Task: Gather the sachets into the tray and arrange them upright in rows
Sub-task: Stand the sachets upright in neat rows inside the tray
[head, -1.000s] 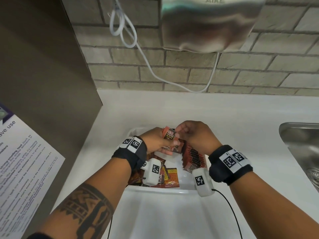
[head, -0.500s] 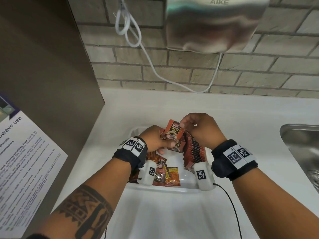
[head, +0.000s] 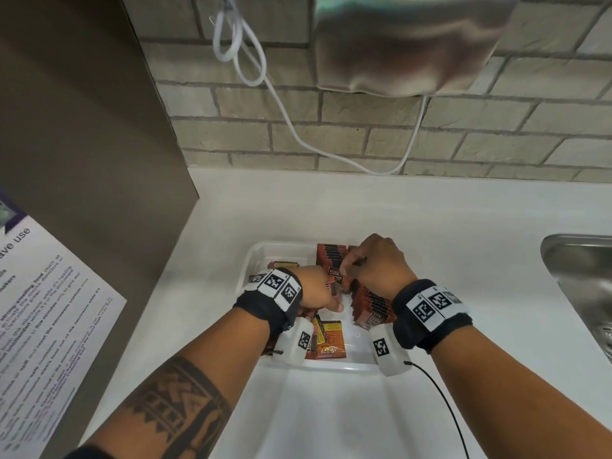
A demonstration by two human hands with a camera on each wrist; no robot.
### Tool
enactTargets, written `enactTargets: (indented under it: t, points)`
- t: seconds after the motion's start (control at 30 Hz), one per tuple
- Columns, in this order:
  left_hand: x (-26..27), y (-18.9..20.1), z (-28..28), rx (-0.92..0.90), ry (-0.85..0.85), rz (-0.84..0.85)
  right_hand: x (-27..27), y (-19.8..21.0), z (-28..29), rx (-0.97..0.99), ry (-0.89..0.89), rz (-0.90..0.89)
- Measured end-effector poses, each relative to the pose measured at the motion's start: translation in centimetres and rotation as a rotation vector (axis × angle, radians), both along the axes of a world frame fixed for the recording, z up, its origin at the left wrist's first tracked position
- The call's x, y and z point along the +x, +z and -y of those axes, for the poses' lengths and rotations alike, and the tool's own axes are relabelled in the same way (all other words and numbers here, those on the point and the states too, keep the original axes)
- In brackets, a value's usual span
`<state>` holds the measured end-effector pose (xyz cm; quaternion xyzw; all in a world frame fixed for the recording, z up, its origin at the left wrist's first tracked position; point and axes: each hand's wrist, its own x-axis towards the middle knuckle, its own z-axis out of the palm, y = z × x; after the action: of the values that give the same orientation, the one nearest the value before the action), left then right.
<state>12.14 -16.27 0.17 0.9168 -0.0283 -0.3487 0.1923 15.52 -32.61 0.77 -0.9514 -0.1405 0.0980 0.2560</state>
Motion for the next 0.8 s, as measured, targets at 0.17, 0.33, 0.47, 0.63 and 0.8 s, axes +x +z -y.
enactTargets:
  t: [0.17, 0.33, 0.47, 0.63, 0.8]
  points:
    - [0.1, 0.3, 1.1, 0.012, 0.006, -0.011, 0.2, -0.5, -0.1, -0.052, -0.001, -0.007]
    - [0.1, 0.6, 1.3, 0.012, 0.008, -0.014, 0.5, -0.8, 0.0, -0.077, 0.010, -0.015]
    - [0.1, 0.8, 1.4, -0.004, 0.010, -0.027, 0.7, -1.1, 0.0, -0.067, 0.017, -0.033]
    - [-0.1, 1.1, 1.4, -0.020, 0.036, -0.054, 1.0, -1.2, 0.1, -0.045, 0.025, -0.043]
    - [0.0, 0.7, 1.1, -0.059, 0.089, -0.105, 0.8, -0.8, 0.5, 0.032, 0.015, -0.021]
